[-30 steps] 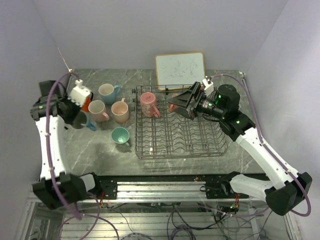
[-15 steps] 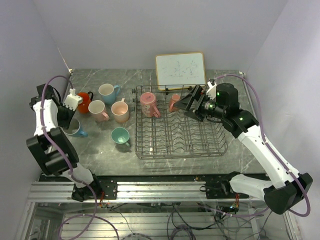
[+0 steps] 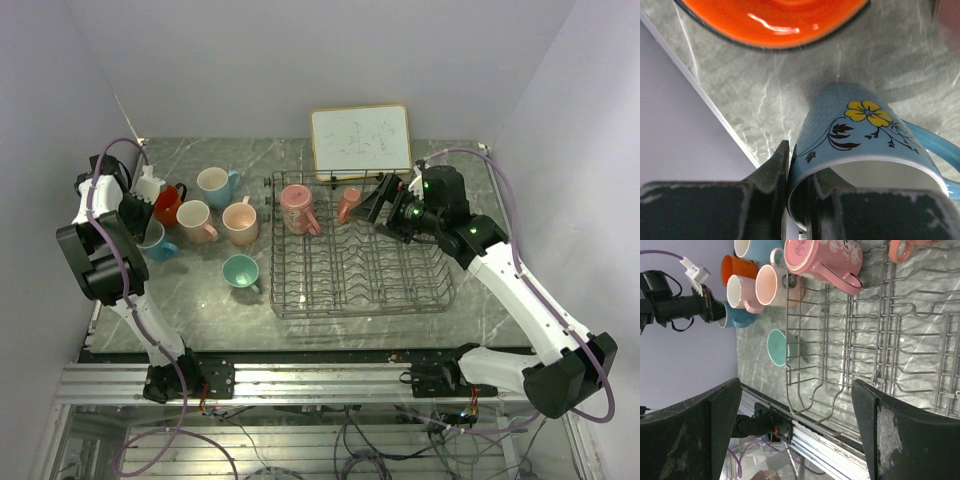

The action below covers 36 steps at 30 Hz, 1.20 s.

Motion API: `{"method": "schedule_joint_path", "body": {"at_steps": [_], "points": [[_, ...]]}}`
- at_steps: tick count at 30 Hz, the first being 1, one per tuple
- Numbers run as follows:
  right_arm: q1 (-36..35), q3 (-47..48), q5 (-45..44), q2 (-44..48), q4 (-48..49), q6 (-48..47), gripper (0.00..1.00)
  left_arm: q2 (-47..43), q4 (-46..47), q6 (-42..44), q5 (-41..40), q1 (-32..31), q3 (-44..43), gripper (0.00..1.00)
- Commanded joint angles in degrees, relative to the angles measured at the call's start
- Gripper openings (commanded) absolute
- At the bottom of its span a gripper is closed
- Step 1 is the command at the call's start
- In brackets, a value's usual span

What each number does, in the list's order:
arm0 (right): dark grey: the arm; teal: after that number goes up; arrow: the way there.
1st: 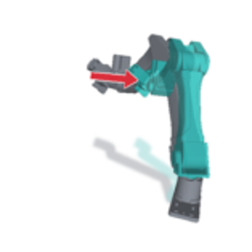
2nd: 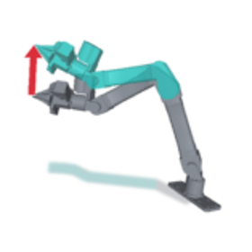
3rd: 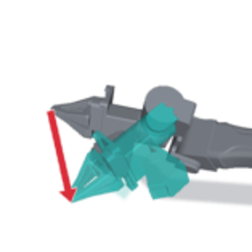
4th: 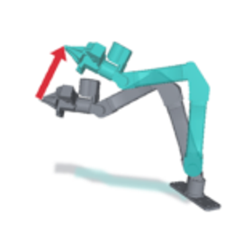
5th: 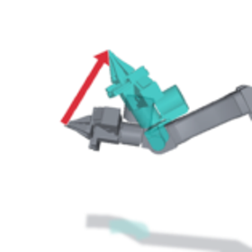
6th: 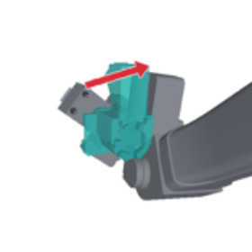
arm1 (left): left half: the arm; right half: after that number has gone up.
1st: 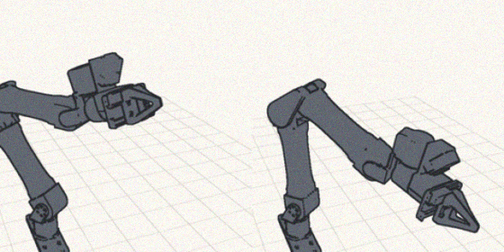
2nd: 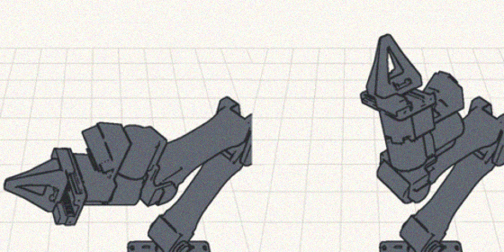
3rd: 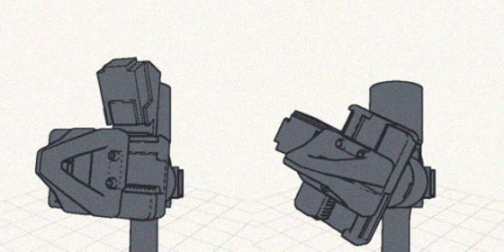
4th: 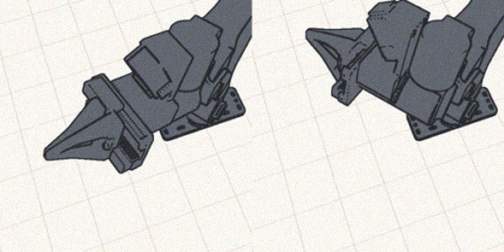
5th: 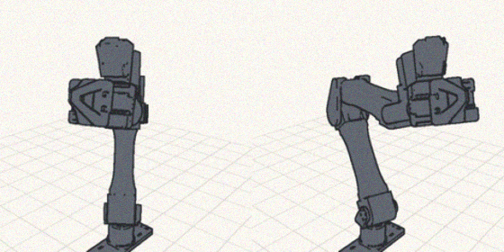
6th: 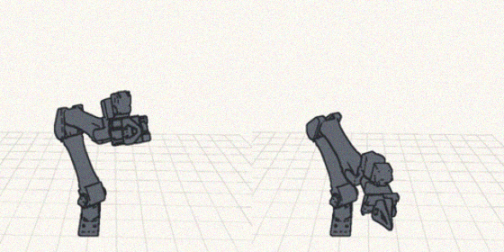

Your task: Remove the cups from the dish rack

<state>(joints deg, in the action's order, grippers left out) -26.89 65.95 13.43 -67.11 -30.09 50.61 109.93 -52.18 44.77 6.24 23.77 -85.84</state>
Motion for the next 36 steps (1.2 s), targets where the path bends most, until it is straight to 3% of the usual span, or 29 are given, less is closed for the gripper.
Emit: {"method": "schedule_joint_path", "body": {"at_steps": [1,11,16,21,26,29,32,35,36], "points": [[0.7,1.4,-1.6,-1.2,0.2,-1.6,0.91,5.6,4.3,-3.4,-0.7,-2.2,-4.2,0.07],[0.9,2.7,-2.9,-5.5,0.2,-3.3,0.92,11.5,5.7,-4.1,-3.1,-3.8,-8.1,0.09],[0.9,3.7,-5.8,-8.1,0.1,-4.3,0.96,12.3,6.5,-4.9,-3.4,-3.8,-9.2,0.26],[0.6,5.8,-12.0,-13.4,-0.8,-5.7,0.99,10.7,6.3,-4.5,-2.9,-3.7,-9.5,0.5],[-1.0,9.5,-18.6,-20.5,-1.1,-6.5,0.99,6.9,5.9,-3.4,-2.4,-3.8,-8.5,0.55],[-2.6,12.7,-21.7,-25.7,-1.7,-7.3,0.99,4.8,3.8,-2.9,-1.4,-3.8,-9.2,0.72],[-3.6,16.5,-24.5,-30.7,-2.3,-8.5,0.99,2.3,1.0,-1.7,-1.2,-3.8,-10.5,0.81],[-4.3,20.4,-27.8,-35.4,-3.5,-9.8,0.98,-0.6,-1.6,-0.7,-1.6,-3.5,-12.0,0.84],[-4.6,21.7,-29.3,-36.8,-3.9,-10.2,0.97,-1.7,-3.2,-0.4,-1.4,-3.4,-12.8,0.9]]}}
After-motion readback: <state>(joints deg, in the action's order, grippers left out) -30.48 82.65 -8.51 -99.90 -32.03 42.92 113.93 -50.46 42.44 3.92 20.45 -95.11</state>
